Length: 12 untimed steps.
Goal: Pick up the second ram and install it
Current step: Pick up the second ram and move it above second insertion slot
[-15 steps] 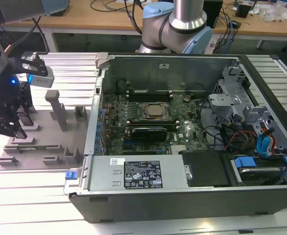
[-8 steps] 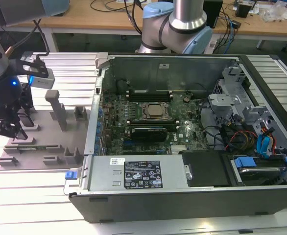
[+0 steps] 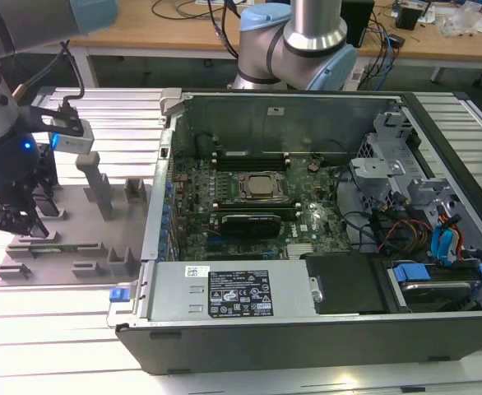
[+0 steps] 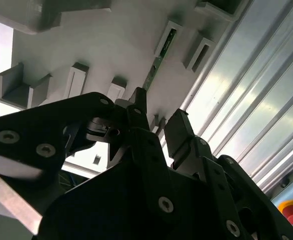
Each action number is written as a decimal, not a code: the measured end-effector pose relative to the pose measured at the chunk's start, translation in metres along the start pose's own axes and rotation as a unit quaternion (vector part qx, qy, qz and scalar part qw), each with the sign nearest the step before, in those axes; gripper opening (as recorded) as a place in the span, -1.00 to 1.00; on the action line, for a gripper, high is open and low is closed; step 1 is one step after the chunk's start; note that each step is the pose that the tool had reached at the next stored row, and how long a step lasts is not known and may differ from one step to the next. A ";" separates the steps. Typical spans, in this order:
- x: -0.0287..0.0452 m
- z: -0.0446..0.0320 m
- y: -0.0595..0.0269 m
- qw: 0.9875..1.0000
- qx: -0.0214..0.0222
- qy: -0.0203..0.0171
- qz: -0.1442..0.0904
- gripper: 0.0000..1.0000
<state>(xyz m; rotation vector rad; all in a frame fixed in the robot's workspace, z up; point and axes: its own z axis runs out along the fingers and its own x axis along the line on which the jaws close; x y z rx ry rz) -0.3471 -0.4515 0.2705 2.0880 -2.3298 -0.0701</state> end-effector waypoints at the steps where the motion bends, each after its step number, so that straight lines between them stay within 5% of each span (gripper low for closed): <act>1: 0.0001 0.0024 -0.0001 1.000 0.000 0.000 0.000 -0.19; 4: 0.0001 0.0064 -0.0002 1.000 0.000 0.001 -0.003 -0.19; 7: 0.0002 0.0087 -0.0003 1.000 0.000 0.003 -0.029 -0.19; 12: 0.0002 0.0107 -0.0004 1.000 0.000 0.003 -0.029 -0.19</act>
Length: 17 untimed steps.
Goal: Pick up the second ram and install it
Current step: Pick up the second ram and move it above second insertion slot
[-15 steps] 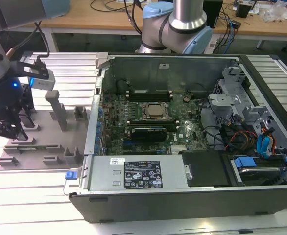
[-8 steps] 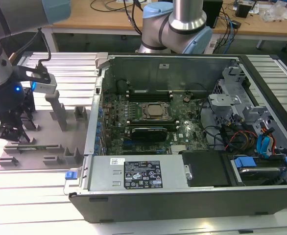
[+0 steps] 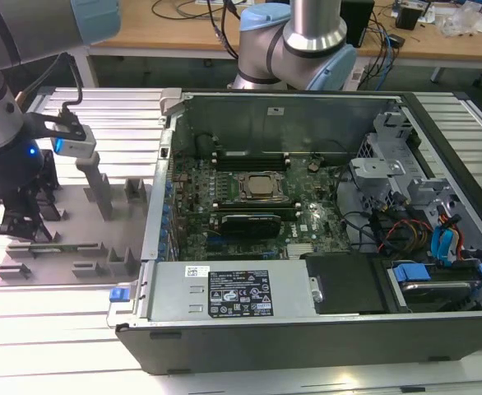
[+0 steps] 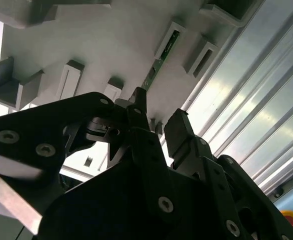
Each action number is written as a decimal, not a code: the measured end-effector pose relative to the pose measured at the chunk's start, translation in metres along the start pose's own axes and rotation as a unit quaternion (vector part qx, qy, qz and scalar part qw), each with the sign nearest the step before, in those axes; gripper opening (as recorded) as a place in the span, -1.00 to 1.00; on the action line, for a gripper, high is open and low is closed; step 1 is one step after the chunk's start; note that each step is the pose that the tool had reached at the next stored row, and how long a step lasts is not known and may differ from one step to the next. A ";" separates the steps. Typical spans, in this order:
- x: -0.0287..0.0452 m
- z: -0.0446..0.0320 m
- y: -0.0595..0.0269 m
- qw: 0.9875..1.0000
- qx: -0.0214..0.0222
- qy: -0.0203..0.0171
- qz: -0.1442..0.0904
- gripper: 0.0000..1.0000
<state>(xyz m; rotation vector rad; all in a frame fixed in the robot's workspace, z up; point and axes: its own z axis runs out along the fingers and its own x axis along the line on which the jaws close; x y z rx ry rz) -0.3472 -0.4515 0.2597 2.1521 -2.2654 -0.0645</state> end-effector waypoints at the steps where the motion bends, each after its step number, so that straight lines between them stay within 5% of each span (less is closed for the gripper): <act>1: 0.0000 0.0005 0.0000 1.000 0.000 0.000 0.000 -0.19; 10: 0.0001 0.0045 -0.0002 1.000 0.000 0.000 0.000 -0.19; 17: 0.0004 0.0220 -0.0009 1.000 0.000 0.000 0.000 -0.19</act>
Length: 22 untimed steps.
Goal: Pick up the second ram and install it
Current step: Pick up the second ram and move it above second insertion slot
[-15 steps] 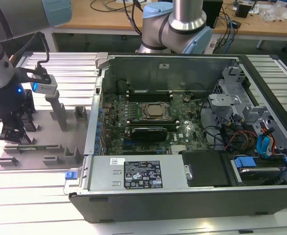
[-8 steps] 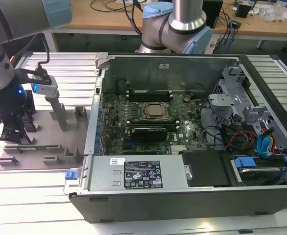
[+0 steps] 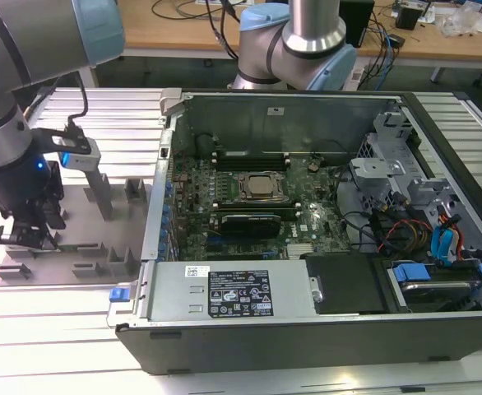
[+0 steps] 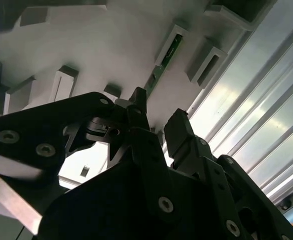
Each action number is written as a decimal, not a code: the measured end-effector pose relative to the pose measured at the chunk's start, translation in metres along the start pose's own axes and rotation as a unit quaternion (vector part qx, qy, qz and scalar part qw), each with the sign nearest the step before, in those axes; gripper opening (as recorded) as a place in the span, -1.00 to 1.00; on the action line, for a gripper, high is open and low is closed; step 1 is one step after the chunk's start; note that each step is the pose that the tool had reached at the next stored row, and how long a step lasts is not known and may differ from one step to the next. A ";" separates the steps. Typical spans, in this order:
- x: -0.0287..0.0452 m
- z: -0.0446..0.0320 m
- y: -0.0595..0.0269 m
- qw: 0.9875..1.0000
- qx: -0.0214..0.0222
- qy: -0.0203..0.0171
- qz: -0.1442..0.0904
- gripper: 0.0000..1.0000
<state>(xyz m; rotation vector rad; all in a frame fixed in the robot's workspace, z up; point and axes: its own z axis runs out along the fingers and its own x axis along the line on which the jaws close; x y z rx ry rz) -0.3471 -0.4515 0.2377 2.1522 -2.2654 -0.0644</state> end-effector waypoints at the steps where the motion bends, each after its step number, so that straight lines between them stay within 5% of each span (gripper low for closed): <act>1: 0.0000 0.0028 -0.0001 1.000 0.000 0.000 0.000 -0.19; 11: 0.0009 0.0336 0.0052 1.000 0.001 0.003 0.004 -0.19; 16: 0.0013 0.0369 0.0114 1.000 0.001 0.003 0.004 -0.19; 19: 0.0013 0.0381 0.0118 1.000 0.000 -0.006 0.004 -0.19; 21: 0.0012 0.0391 0.0117 1.000 0.000 -0.015 0.003 -0.19; 22: 0.0012 0.0392 0.0118 1.000 0.000 -0.015 0.003 -0.19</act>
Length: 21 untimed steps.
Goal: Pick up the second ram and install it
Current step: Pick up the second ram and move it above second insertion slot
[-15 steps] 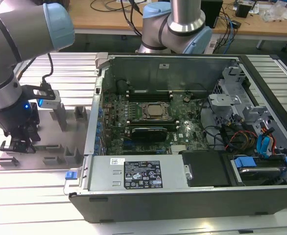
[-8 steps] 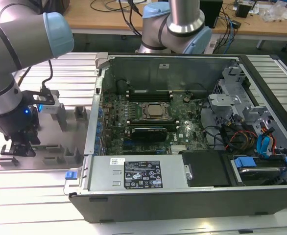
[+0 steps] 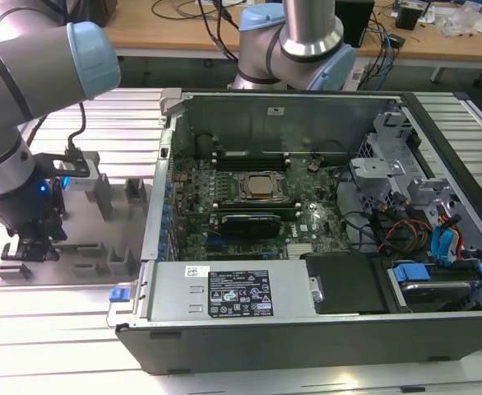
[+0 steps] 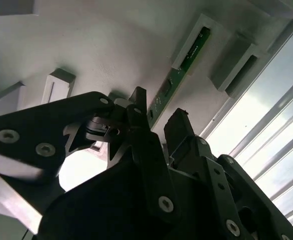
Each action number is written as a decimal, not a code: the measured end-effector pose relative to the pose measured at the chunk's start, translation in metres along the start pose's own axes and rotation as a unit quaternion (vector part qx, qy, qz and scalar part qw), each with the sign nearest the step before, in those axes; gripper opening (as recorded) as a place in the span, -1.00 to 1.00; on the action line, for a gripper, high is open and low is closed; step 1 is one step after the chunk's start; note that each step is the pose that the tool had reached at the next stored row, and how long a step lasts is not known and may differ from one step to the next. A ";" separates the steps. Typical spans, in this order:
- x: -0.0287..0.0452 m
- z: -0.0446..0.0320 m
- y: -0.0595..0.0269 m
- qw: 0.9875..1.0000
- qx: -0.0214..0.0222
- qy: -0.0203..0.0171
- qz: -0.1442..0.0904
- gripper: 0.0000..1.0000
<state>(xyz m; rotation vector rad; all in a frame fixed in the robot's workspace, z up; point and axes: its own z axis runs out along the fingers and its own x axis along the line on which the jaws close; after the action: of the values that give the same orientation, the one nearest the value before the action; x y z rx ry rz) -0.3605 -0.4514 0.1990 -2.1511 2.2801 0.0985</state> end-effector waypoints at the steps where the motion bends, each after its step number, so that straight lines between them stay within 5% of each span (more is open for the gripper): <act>1: 0.0001 0.0000 0.0000 1.000 0.000 0.000 0.000 -0.19; 11: 0.0001 0.0000 0.0000 1.000 -0.001 0.000 -0.012 -0.19; 13: 0.0001 0.0000 0.0000 1.000 -0.001 0.000 -0.012 -0.36; 15: 0.0001 0.0000 0.0000 1.000 -0.001 0.000 -0.012 -0.78; 21: 0.0001 0.0000 0.0000 1.000 -0.001 0.000 -0.012 -0.78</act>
<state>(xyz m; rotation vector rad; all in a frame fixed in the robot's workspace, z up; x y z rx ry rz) -0.3605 -0.4515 0.1990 -2.1787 2.2545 0.0992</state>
